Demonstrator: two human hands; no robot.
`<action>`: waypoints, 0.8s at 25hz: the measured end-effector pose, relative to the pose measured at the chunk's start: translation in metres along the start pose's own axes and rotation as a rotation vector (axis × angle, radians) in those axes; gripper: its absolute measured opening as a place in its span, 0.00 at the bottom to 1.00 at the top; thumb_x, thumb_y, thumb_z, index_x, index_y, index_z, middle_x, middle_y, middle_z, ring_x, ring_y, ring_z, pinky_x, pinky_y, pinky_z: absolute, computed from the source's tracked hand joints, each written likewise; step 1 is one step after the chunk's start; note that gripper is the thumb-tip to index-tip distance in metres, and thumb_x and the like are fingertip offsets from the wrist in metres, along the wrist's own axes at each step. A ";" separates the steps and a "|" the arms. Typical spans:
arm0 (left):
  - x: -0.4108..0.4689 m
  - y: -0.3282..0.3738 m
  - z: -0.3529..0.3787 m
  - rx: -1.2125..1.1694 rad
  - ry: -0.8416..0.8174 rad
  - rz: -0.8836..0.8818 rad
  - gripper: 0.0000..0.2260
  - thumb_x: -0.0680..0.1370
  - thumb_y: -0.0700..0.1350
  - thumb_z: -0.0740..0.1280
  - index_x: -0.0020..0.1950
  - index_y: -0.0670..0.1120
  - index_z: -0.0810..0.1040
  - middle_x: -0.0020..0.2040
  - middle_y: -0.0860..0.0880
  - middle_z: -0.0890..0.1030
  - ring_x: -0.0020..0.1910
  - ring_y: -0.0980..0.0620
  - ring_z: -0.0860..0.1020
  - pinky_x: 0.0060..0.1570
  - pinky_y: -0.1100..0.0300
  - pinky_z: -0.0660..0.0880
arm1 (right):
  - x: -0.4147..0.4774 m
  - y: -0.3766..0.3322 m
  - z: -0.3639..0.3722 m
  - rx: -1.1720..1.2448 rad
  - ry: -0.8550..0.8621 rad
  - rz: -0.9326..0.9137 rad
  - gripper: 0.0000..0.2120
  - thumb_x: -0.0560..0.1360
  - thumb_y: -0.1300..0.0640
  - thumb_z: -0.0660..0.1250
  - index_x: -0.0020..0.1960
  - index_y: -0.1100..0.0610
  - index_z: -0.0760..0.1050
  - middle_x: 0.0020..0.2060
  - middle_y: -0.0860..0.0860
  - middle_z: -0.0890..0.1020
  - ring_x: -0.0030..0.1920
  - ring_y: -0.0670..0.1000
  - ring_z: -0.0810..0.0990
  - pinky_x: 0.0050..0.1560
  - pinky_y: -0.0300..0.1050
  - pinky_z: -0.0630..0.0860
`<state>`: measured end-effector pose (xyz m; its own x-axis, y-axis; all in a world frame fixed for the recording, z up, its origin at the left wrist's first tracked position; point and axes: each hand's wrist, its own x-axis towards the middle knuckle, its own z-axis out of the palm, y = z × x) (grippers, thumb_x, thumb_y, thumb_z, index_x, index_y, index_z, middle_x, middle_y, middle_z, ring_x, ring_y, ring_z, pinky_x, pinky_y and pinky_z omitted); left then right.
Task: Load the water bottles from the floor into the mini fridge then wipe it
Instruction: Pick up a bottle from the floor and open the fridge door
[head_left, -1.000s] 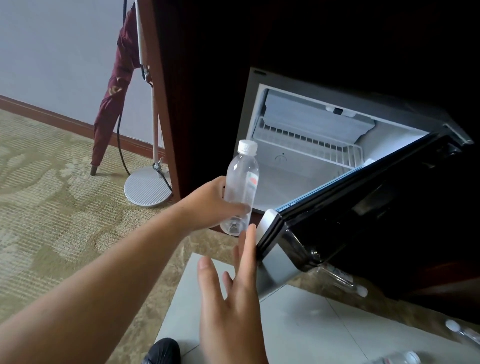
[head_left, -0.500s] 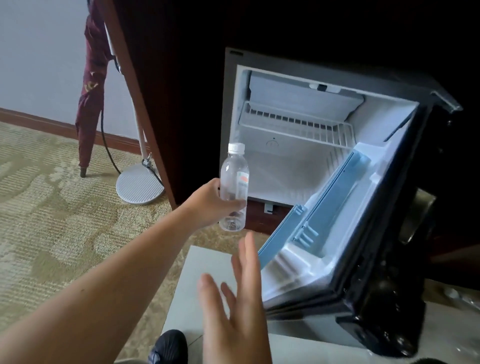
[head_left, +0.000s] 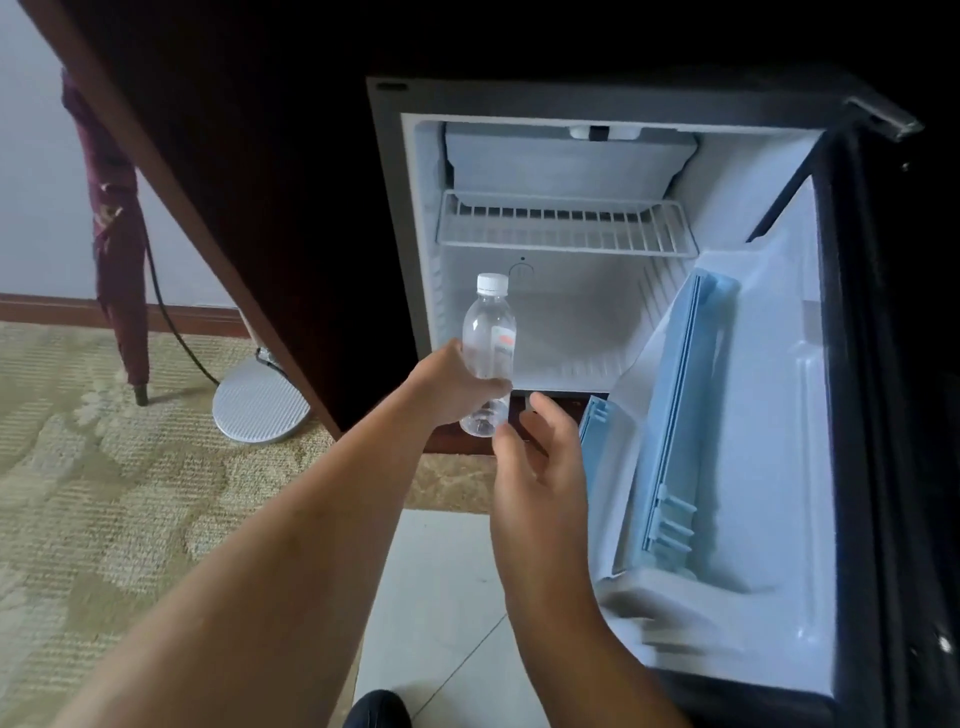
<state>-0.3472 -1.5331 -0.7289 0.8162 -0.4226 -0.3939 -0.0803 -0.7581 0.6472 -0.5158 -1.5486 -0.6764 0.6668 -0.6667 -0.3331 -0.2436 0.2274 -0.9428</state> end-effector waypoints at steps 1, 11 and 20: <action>0.008 0.001 0.004 0.015 -0.012 0.000 0.19 0.73 0.51 0.75 0.60 0.46 0.75 0.52 0.48 0.83 0.52 0.48 0.82 0.56 0.52 0.79 | -0.001 0.002 -0.003 0.003 0.002 0.008 0.14 0.80 0.51 0.66 0.62 0.36 0.73 0.55 0.33 0.79 0.53 0.29 0.77 0.48 0.28 0.72; 0.071 0.000 0.048 0.038 -0.019 0.016 0.33 0.71 0.56 0.74 0.73 0.48 0.67 0.63 0.47 0.76 0.60 0.44 0.77 0.57 0.49 0.77 | 0.016 0.021 -0.030 -0.009 0.054 0.064 0.14 0.77 0.51 0.67 0.58 0.35 0.76 0.53 0.29 0.80 0.53 0.31 0.79 0.54 0.38 0.76; 0.124 -0.007 0.057 0.002 0.139 -0.095 0.30 0.77 0.56 0.71 0.73 0.46 0.64 0.57 0.47 0.77 0.40 0.52 0.79 0.34 0.58 0.74 | 0.065 0.048 -0.009 -0.021 0.090 0.094 0.12 0.78 0.55 0.68 0.56 0.38 0.78 0.51 0.34 0.82 0.49 0.35 0.81 0.59 0.53 0.80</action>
<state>-0.2782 -1.6088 -0.8195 0.8915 -0.2763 -0.3590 -0.0001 -0.7925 0.6099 -0.4907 -1.5874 -0.7432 0.5744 -0.7044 -0.4171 -0.3176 0.2779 -0.9066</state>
